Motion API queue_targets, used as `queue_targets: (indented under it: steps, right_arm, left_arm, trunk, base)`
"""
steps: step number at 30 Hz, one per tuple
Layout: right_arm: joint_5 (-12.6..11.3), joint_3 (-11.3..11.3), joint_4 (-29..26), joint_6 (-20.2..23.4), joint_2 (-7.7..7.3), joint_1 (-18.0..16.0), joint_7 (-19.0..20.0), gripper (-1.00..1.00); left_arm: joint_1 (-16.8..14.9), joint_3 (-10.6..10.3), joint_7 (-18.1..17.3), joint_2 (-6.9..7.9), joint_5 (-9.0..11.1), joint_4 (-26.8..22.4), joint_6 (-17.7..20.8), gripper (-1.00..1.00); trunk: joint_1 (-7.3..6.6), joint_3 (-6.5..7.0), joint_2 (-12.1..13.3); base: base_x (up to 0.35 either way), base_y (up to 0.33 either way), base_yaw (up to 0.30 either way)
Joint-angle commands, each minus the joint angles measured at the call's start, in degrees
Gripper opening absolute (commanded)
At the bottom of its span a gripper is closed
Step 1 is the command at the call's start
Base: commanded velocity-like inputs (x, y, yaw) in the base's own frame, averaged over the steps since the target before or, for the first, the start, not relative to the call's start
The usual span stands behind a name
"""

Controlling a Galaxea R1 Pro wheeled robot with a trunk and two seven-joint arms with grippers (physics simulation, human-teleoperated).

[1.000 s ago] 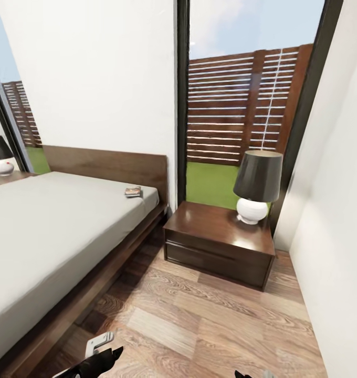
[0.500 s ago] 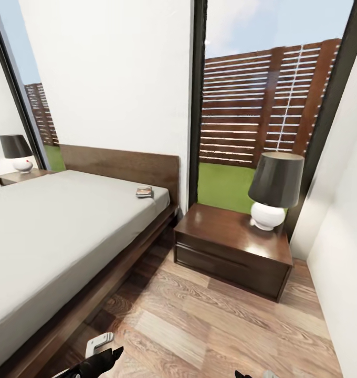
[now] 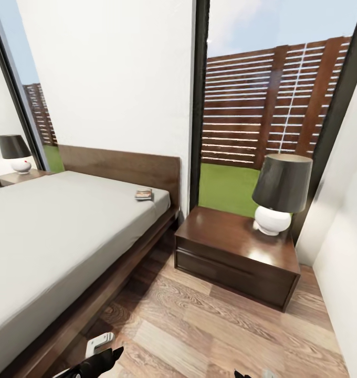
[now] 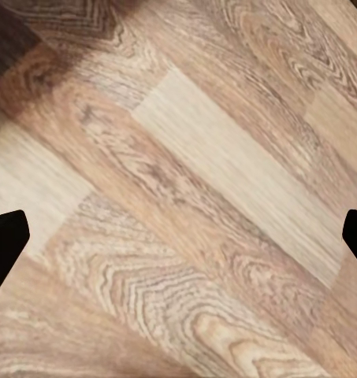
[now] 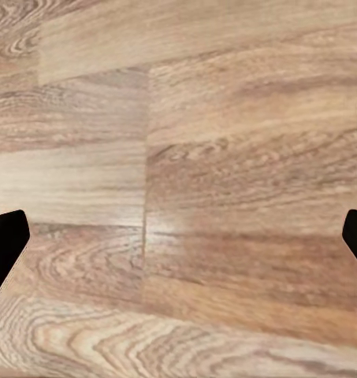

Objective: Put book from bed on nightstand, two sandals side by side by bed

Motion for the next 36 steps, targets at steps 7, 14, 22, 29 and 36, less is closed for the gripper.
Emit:
queue_targets:
  steps: [7, 14, 22, 29, 36]
  right_arm:
    - [-0.57, 0.24, 0.41, -0.04, -0.05, -0.03, 0.45, 1.0]
    - [-0.52, 0.36, 1.39, -0.34, -0.09, -0.03, 0.64, 1.0]
    - [-0.51, 0.4, 1.67, -0.49, -0.11, -0.03, 0.68, 1.0]
    - [-0.5, 0.36, 1.73, -0.48, -0.11, -0.03, 0.68, 1.0]
    - [-0.5, 0.33, 1.75, -0.48, -0.11, -0.03, 0.68, 1.0]
  left_arm:
    - [-0.02, 0.24, -0.28, -0.04, 0.48, -0.07, 0.57, 1.0]
    - [-0.02, 0.25, -0.28, -0.06, 0.48, -0.07, 0.57, 1.0]
    - [-0.02, 0.22, -0.28, -0.11, 0.49, -0.07, 0.57, 1.0]
    - [-0.02, 0.18, -0.33, -0.15, 0.49, -0.07, 0.57, 1.0]
    - [-0.02, 0.2, -0.36, -0.11, 0.48, -0.07, 0.57, 1.0]
  trunk:
    - [0.0, -0.06, -0.02]
    - [0.0, -0.06, -0.02]
    - [0.0, -0.06, -0.02]
    - [0.0, -0.06, -0.02]
    - [0.0, -0.06, -0.02]
  base:
    - [0.158, 0.0, 0.001]
    - [0.159, 0.0, 0.0]
    - [0.158, 0.0, 0.0]
    - [0.149, 0.0, 0.0]
    - [0.143, 0.0, 0.0]
